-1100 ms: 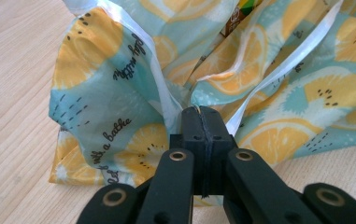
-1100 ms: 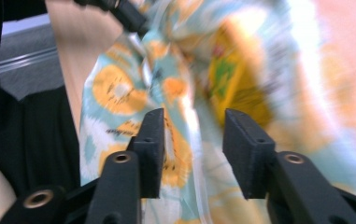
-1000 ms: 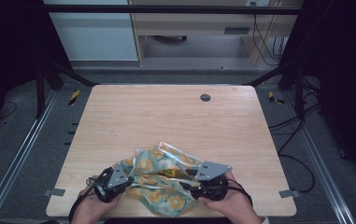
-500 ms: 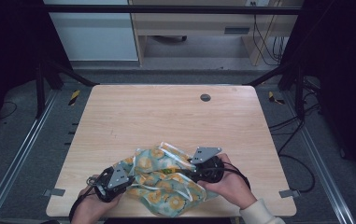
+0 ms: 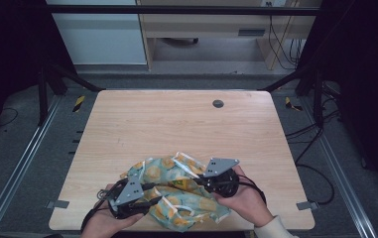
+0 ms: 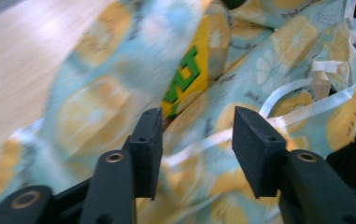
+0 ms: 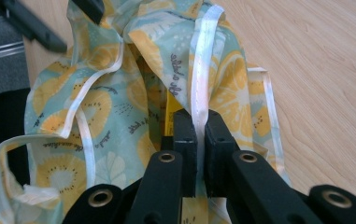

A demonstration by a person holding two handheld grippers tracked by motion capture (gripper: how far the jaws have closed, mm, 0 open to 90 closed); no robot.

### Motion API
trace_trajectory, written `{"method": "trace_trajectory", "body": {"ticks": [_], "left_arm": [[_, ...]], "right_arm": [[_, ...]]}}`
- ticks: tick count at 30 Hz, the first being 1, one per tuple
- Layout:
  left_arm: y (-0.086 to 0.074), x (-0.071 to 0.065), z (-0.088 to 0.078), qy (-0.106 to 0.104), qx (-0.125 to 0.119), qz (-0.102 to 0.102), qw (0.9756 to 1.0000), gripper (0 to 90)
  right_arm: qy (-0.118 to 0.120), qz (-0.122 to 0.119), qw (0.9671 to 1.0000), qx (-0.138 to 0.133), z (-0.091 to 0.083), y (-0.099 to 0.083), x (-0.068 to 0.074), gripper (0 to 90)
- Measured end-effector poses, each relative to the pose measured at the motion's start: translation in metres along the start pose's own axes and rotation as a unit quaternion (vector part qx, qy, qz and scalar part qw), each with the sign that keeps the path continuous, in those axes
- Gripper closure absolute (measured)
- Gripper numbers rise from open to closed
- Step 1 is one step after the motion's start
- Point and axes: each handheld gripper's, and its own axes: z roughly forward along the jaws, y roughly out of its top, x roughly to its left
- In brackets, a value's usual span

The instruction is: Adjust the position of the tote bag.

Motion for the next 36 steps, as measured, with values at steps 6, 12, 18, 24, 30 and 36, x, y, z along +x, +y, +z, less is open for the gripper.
{"method": "trace_trajectory", "body": {"ticks": [6,12,18,24,30,36], "left_arm": [[-0.004,-0.007,0.032,0.013,0.034,0.019,0.9992,50.8],[-0.018,-0.005,0.038,0.036,0.066,0.01,0.9971,51.0],[-0.023,0.001,0.043,0.043,0.079,0.0,0.9959,52.2],[-0.026,0.003,0.048,0.042,0.096,0.004,0.9944,52.2],[-0.029,0.004,0.053,0.053,0.113,0.009,0.9921,52.8],[-0.03,0.002,0.056,0.044,0.116,0.003,0.9923,53.9]], "right_arm": [[-0.006,0.009,0.9999,-0.01,-0.001,0.006,-0.003,86.9],[-0.023,0.015,0.9994,-0.022,0.001,0.021,-0.01,87.6],[-0.038,0.035,0.9985,-0.02,0.022,0.035,-0.031,88.3],[-0.031,0.075,0.9966,0.01,0.057,0.03,-0.062,89.3],[-0.045,0.11,0.9916,0.049,0.076,0.007,-0.087,89.7],[-0.056,0.13,0.9886,0.051,0.075,-0.009,-0.103,89.7]]}}
